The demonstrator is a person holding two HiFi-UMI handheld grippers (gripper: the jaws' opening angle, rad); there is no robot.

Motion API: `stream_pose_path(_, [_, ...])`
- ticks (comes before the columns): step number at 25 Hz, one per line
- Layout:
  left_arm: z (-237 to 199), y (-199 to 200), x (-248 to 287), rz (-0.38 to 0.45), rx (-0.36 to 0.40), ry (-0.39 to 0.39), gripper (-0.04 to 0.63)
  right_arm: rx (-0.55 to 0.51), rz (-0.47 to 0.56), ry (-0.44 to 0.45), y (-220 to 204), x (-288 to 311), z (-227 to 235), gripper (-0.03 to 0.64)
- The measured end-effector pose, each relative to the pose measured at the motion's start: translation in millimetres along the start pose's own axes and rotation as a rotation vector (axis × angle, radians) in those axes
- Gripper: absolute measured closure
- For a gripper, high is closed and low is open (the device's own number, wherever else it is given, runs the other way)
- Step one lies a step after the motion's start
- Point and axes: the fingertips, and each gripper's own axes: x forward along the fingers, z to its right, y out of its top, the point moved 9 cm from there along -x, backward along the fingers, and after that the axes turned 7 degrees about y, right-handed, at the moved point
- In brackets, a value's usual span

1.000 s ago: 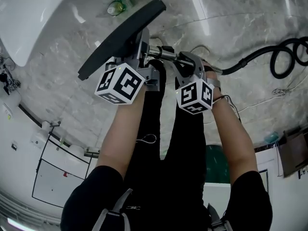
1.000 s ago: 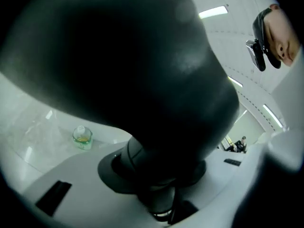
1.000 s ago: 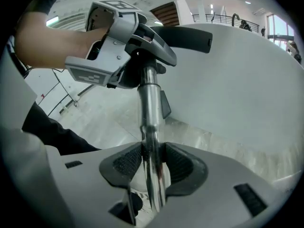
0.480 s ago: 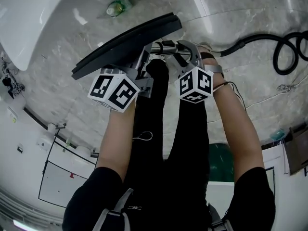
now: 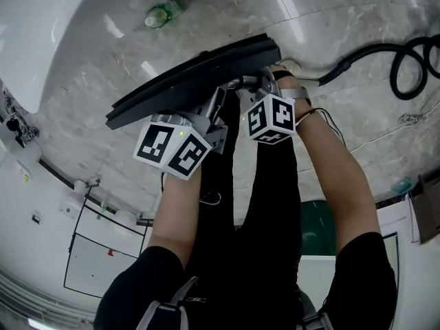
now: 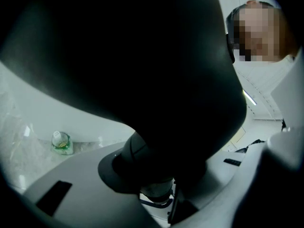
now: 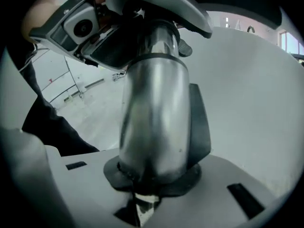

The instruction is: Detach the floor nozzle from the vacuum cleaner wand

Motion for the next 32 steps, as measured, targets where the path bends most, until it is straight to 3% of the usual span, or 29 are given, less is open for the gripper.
stream_pose_path(3, [12, 3, 2, 0.007, 0.057, -0.058, 0.44, 0.031, 0.016, 0.051, -2, -11, 0, 0.528])
stream_pose_path(7, [17, 21, 11, 0.002, 0.062, -0.113, 0.44, 0.217, 0.113, 0.297, 4, -27, -7, 0.536])
stream_pose_path(9, [25, 30, 15, -0.049, 0.075, -0.166, 0.445, 0.299, 0.177, 0.422, 7, -36, -10, 0.541])
stream_pose_path(11, [33, 28, 12, -0.108, 0.087, -0.258, 0.454, 0.302, 0.19, 0.582, 4, -45, -16, 0.546])
stream_pose_path(13, [33, 26, 10, -0.126, 0.047, -0.345, 0.477, 0.292, 0.176, 0.785, 2, -52, -18, 0.548])
stream_pose_path(16, [32, 29, 6, -0.13, -0.005, -0.437, 0.483, 0.336, 0.184, 1.078, 3, -58, -20, 0.549])
stream_pose_path(17, [34, 30, 5, -0.139, 0.0, -0.445, 0.483, 0.346, 0.2, 1.127, 4, -59, -22, 0.551])
stream_pose_path(19, [35, 31, 7, -0.165, 0.003, -0.399, 0.483, 0.356, 0.217, 1.07, 5, -59, -22, 0.557])
stream_pose_path(21, [29, 32, 14, -0.18, -0.025, -0.315, 0.483, 0.374, 0.197, 0.898, 6, -55, -22, 0.558])
stream_pose_path(24, [20, 33, 21, -0.19, -0.039, -0.134, 0.482, 0.401, 0.142, 0.549, 9, -43, -25, 0.561])
stream_pose_path(26, [20, 36, 24, -0.2, 0.009, 0.026, 0.482, 0.411, 0.129, 0.25, 11, -30, -30, 0.563])
stream_pose_path(27, [22, 38, 24, -0.199, 0.04, 0.071, 0.482, 0.42, 0.136, 0.145, 12, -26, -33, 0.563])
stream_pose_path(28, [24, 39, 24, -0.197, 0.068, 0.079, 0.482, 0.429, 0.149, 0.105, 13, -24, -36, 0.563])
stream_pose_path(29, [25, 39, 23, -0.191, 0.087, 0.06, 0.48, 0.43, 0.165, 0.131, 12, -23, -37, 0.565])
stream_pose_path(32, [23, 35, 21, -0.162, 0.096, -0.034, 0.482, 0.415, 0.203, 0.401, 6, -24, -35, 0.565])
